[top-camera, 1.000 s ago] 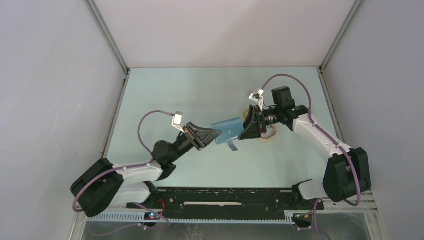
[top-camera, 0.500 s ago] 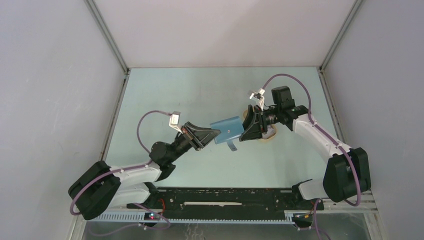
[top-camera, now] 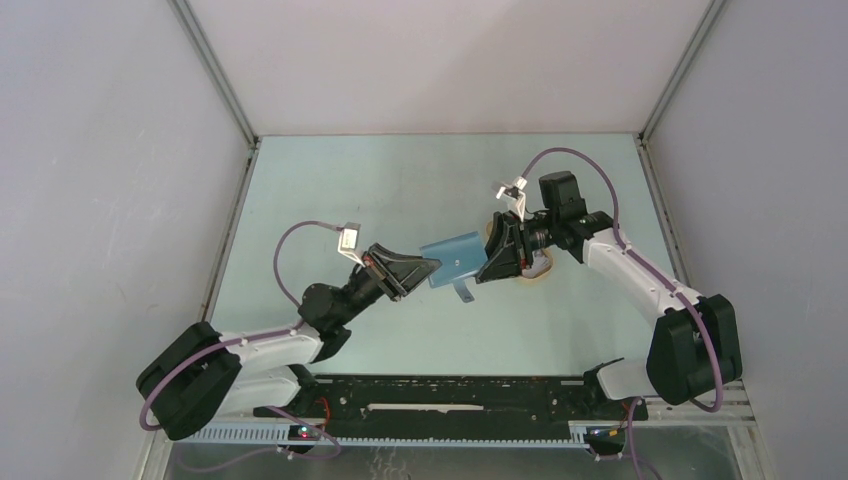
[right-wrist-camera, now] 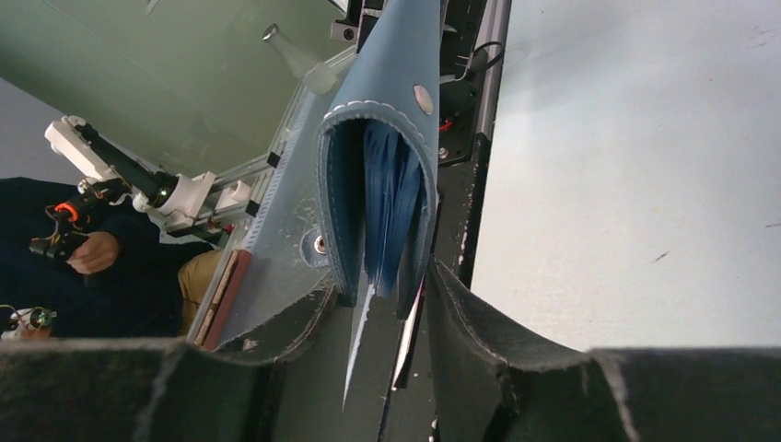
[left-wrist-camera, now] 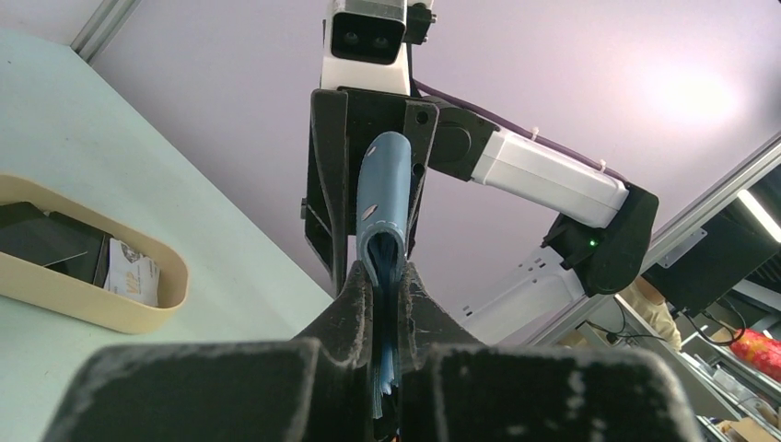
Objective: Put the credit cards into the card holder
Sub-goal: Open the card holder at the center of the board.
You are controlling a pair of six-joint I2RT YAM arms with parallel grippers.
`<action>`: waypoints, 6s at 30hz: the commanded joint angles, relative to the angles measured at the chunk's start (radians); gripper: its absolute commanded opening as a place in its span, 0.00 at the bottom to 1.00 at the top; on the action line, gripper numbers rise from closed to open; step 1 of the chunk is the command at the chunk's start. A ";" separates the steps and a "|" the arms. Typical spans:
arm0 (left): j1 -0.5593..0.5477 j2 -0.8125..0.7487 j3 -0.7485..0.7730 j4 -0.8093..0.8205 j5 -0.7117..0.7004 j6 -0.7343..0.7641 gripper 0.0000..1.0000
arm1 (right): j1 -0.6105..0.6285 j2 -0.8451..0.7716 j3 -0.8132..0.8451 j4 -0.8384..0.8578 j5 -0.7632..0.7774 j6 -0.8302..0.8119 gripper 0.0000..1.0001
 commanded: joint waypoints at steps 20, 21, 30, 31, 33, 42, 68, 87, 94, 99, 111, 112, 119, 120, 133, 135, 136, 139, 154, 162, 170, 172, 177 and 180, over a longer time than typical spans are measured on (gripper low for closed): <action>-0.018 -0.025 0.024 0.074 -0.010 0.000 0.00 | 0.015 -0.025 0.032 0.032 -0.084 0.034 0.39; -0.018 -0.022 0.025 0.074 -0.008 0.000 0.00 | 0.016 -0.023 0.034 0.033 -0.084 0.035 0.38; -0.020 -0.003 0.013 0.072 -0.012 0.013 0.13 | 0.016 -0.008 0.037 0.017 -0.066 0.023 0.00; -0.019 -0.003 0.005 0.071 -0.016 0.020 0.18 | 0.016 -0.007 0.037 0.009 -0.053 0.015 0.00; -0.015 -0.012 -0.015 0.060 -0.039 0.040 0.32 | 0.013 -0.002 0.037 -0.011 -0.020 -0.007 0.00; 0.059 -0.384 0.005 -0.678 -0.052 0.348 0.87 | 0.034 0.009 0.111 -0.320 0.224 -0.343 0.00; -0.209 -0.458 0.371 -1.348 -0.376 0.557 0.87 | 0.094 0.134 0.166 -0.340 0.480 -0.279 0.00; -0.350 0.056 0.737 -1.589 -0.891 0.330 0.92 | 0.107 0.161 0.166 -0.304 0.521 -0.214 0.00; -0.371 0.147 0.822 -1.695 -0.966 0.318 0.84 | 0.108 0.161 0.166 -0.304 0.530 -0.212 0.00; -0.371 0.120 0.792 -1.712 -0.987 0.330 0.72 | 0.107 0.161 0.167 -0.302 0.536 -0.212 0.00; -0.369 0.066 0.723 -1.728 -0.982 0.434 0.52 | 0.120 0.156 0.166 -0.312 0.545 -0.231 0.00; -0.367 0.065 0.720 -1.730 -0.983 0.450 0.49 | 0.122 0.156 0.166 -0.313 0.546 -0.234 0.00; -0.350 0.098 0.719 -1.742 -0.900 0.577 0.22 | 0.131 0.165 0.179 -0.346 0.512 -0.270 0.00; -0.348 0.107 0.724 -1.744 -0.887 0.593 0.18 | 0.133 0.168 0.181 -0.352 0.512 -0.274 0.00; -0.318 0.180 0.697 -1.690 -0.714 0.727 0.13 | 0.138 0.215 0.203 -0.403 0.497 -0.313 0.00; -0.302 0.171 0.676 -1.663 -0.675 0.723 0.17 | 0.139 0.224 0.210 -0.417 0.492 -0.321 0.00; -0.292 0.168 0.668 -1.650 -0.647 0.719 0.19 | 0.140 0.229 0.213 -0.422 0.488 -0.324 0.00; -0.255 0.149 0.638 -1.612 -0.567 0.709 0.24 | 0.146 0.233 0.215 -0.426 0.484 -0.327 0.00; -0.189 0.084 0.547 -1.520 -0.422 0.710 0.25 | 0.149 0.237 0.216 -0.431 0.489 -0.332 0.00; -0.170 0.042 0.503 -1.489 -0.318 0.699 0.00 | 0.146 0.240 0.223 -0.429 0.537 -0.334 0.00; -0.079 0.024 0.442 -1.458 -0.049 0.488 0.00 | 0.110 0.211 0.208 -0.362 0.752 -0.286 0.42; -0.052 0.042 0.425 -1.438 0.008 0.430 0.00 | 0.102 0.190 0.197 -0.347 0.768 -0.288 0.48; 0.015 0.109 0.383 -1.341 0.126 0.324 0.00 | 0.112 0.146 0.176 -0.324 0.828 -0.310 0.51; 0.043 0.149 0.366 -1.258 0.211 0.296 0.00 | 0.116 0.118 0.161 -0.306 0.869 -0.324 0.51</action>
